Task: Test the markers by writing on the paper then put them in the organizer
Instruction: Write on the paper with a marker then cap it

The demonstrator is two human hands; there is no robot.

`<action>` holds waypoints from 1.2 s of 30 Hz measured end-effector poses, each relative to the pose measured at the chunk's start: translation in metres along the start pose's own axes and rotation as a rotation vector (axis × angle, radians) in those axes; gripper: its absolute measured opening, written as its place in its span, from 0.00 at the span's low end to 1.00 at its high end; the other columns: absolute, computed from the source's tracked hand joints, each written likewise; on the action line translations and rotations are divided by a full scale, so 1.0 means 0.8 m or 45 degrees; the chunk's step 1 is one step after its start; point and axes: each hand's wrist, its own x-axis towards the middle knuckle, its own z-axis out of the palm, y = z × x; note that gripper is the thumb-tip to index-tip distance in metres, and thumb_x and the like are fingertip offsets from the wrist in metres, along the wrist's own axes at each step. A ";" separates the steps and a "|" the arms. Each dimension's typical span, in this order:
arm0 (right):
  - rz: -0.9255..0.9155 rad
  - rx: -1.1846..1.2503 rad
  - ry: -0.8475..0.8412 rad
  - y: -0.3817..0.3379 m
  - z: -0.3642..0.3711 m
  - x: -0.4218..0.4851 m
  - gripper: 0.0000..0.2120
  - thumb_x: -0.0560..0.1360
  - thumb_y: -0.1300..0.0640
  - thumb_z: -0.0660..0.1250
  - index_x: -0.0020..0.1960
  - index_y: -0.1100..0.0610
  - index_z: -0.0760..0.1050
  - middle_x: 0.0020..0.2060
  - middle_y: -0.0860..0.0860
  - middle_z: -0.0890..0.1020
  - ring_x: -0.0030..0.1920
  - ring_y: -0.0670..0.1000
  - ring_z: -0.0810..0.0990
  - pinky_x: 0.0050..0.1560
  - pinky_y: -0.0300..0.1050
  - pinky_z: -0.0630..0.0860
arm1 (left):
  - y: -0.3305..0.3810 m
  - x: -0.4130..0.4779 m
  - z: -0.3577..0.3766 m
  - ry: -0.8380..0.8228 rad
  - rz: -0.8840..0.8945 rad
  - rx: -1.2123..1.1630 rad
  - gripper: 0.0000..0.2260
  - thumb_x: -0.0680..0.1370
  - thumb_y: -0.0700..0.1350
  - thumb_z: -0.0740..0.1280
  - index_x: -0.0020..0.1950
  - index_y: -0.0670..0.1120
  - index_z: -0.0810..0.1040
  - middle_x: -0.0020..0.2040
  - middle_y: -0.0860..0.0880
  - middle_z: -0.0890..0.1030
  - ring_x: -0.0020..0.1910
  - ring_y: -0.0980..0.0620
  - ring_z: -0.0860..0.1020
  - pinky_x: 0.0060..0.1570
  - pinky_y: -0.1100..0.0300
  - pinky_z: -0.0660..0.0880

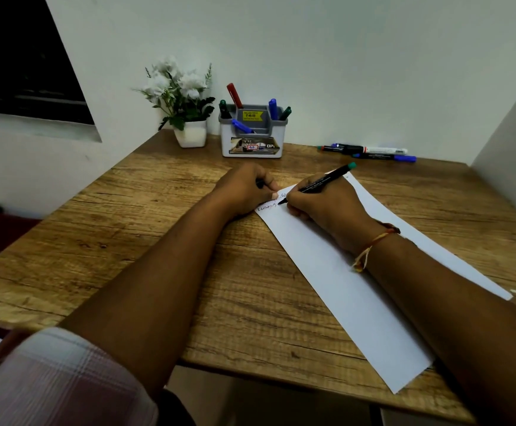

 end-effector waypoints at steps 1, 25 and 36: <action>0.001 -0.002 -0.004 0.000 0.000 0.000 0.09 0.68 0.54 0.70 0.40 0.60 0.84 0.36 0.54 0.86 0.40 0.50 0.83 0.53 0.60 0.83 | 0.001 0.000 0.000 -0.003 -0.005 -0.002 0.04 0.74 0.44 0.75 0.46 0.54 0.84 0.52 0.54 0.83 0.53 0.54 0.78 0.59 0.50 0.76; 0.007 0.025 0.029 0.004 -0.002 0.002 0.08 0.68 0.56 0.69 0.38 0.61 0.83 0.35 0.56 0.86 0.36 0.48 0.81 0.47 0.55 0.82 | 0.002 -0.001 0.000 -0.015 -0.021 -0.010 0.05 0.74 0.44 0.75 0.45 0.54 0.83 0.53 0.54 0.83 0.55 0.54 0.78 0.60 0.49 0.76; 0.039 0.022 0.046 0.007 -0.003 0.007 0.08 0.67 0.55 0.70 0.39 0.59 0.82 0.37 0.56 0.86 0.38 0.51 0.81 0.46 0.57 0.82 | 0.004 -0.002 -0.001 -0.015 -0.021 0.004 0.05 0.74 0.44 0.75 0.44 0.55 0.82 0.54 0.53 0.82 0.56 0.53 0.77 0.60 0.50 0.76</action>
